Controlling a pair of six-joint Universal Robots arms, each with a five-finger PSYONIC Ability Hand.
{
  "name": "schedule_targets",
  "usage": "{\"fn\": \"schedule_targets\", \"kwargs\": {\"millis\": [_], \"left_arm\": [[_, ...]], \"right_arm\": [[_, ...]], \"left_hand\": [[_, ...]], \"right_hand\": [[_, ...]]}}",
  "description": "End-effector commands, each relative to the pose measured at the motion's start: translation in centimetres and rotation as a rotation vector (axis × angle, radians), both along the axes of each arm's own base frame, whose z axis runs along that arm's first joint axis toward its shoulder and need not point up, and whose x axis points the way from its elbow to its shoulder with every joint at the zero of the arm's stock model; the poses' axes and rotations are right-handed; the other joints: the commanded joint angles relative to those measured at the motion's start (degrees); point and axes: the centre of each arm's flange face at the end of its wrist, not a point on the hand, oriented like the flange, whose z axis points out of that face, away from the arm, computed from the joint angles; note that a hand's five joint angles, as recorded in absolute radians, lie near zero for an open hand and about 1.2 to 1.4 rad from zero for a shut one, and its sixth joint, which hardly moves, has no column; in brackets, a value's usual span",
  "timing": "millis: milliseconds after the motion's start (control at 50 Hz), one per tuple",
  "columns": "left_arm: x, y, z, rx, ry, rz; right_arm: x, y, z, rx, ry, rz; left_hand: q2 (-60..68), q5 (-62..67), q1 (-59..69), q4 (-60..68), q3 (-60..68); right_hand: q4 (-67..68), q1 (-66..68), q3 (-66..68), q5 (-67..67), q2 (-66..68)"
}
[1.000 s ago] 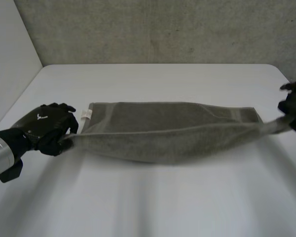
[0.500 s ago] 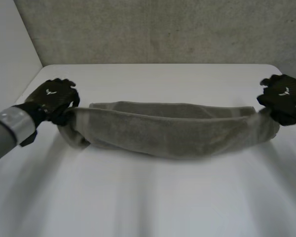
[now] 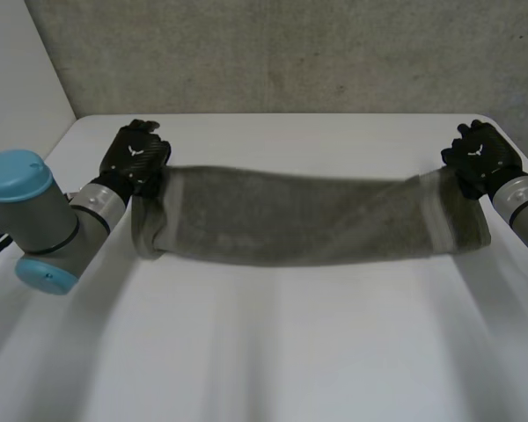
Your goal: Fold the towel.
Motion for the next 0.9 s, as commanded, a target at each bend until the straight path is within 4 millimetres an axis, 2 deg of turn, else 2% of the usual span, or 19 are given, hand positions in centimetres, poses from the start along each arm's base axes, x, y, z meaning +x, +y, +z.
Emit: {"fn": "schedule_targets", "kwargs": {"millis": [20,300,480,700,720,740,760,780,800,820,840,860,900], "left_arm": [[-0.3,-0.8,-0.3,-0.031,0.006,0.009],[-2.3,-0.7,-2.1,-0.023,-0.006,-0.037],[-2.5,-1.2,-3.5,-0.067,-0.092,-0.04],[-2.6,-1.9,-4.7,-0.079,-0.098,-0.034],[-2.6,-1.9,-4.7,-0.079,-0.098,-0.034],[-2.6,-1.8,-4.9,-0.077,-0.1,-0.036],[-2.6,-1.8,-5.0,-0.074,-0.101,-0.036],[-2.6,-1.8,-5.0,-0.074,-0.101,-0.036],[-2.6,-1.8,-5.1,-0.072,-0.1,-0.033],[-2.6,-1.8,-5.1,-0.072,-0.101,-0.03],[-2.6,-1.8,-5.1,-0.072,-0.101,-0.03],[-2.6,-1.9,-4.9,-0.076,-0.099,-0.028],[-2.6,-1.9,-4.6,-0.081,-0.096,-0.027]], "right_arm": [[-0.4,-1.7,0.3,-0.062,-0.042,-0.045],[-0.4,-3.1,-2.3,-0.043,-0.038,-0.057],[-0.5,-3.7,-3.4,-0.035,-0.036,-0.054],[-0.5,-4.5,-4.8,-0.046,-0.034,-0.054],[-0.5,-4.6,-5.1,-0.041,-0.034,-0.054],[-0.5,-4.6,-5.2,-0.041,-0.034,-0.054],[-0.4,-4.7,-5.4,-0.04,-0.034,-0.054],[-0.4,-4.7,-5.4,-0.04,-0.034,-0.054],[-0.3,-4.7,-5.5,-0.038,-0.033,-0.052],[-0.3,-4.8,-5.6,-0.038,-0.033,-0.054],[-0.3,-4.8,-5.6,-0.038,-0.033,-0.054],[-0.4,-4.8,-5.2,-0.046,-0.033,-0.057],[-0.4,-5.0,-3.9,-0.074,-0.035,-0.063]], "left_hand": [[2.36,3.48,4.86,-3.21,-2.87],[2.36,3.48,4.86,-3.21,-2.87],[2.36,3.48,4.86,-3.21,-2.87],[2.36,3.48,4.86,-3.21,-2.87],[2.36,3.48,4.86,-3.21,-2.87],[2.36,3.48,4.86,-3.21,-2.87],[2.36,3.48,4.86,-3.21,-2.87],[2.36,3.48,4.86,-3.21,-2.87],[-25.09,-23.98,-22.6,-3.21,-2.87],[-52.35,-51.23,-49.85,-3.21,-2.87],[-52.62,-51.5,-50.12,-3.21,-2.87],[-68.94,-66.52,-66.45,-3.21,-2.87],[-67.94,-66.52,-65.45,-3.21,-2.87]], "right_hand": [[-3.32,6.09,-2.01,3.98,3.33],[-3.32,6.09,-2.01,3.98,3.33],[-3.32,6.09,-2.01,3.98,3.33],[-3.32,6.09,-2.01,3.98,3.33],[-3.32,-11.17,-2.01,-13.28,-13.93],[-3.32,-11.35,-2.01,-13.45,-14.11],[-3.32,-41.16,-2.01,-43.26,-43.92],[-3.32,-41.45,-2.01,-43.56,-44.21],[-3.32,-73.59,-2.01,-66.02,-76.35],[-3.32,-73.91,-2.01,-66.02,-76.67],[-3.32,-73.91,-2.01,-66.02,-76.67],[-3.32,-73.91,-2.01,-66.02,-76.67],[-3.32,-73.91,-2.01,-66.02,-76.67]]}}
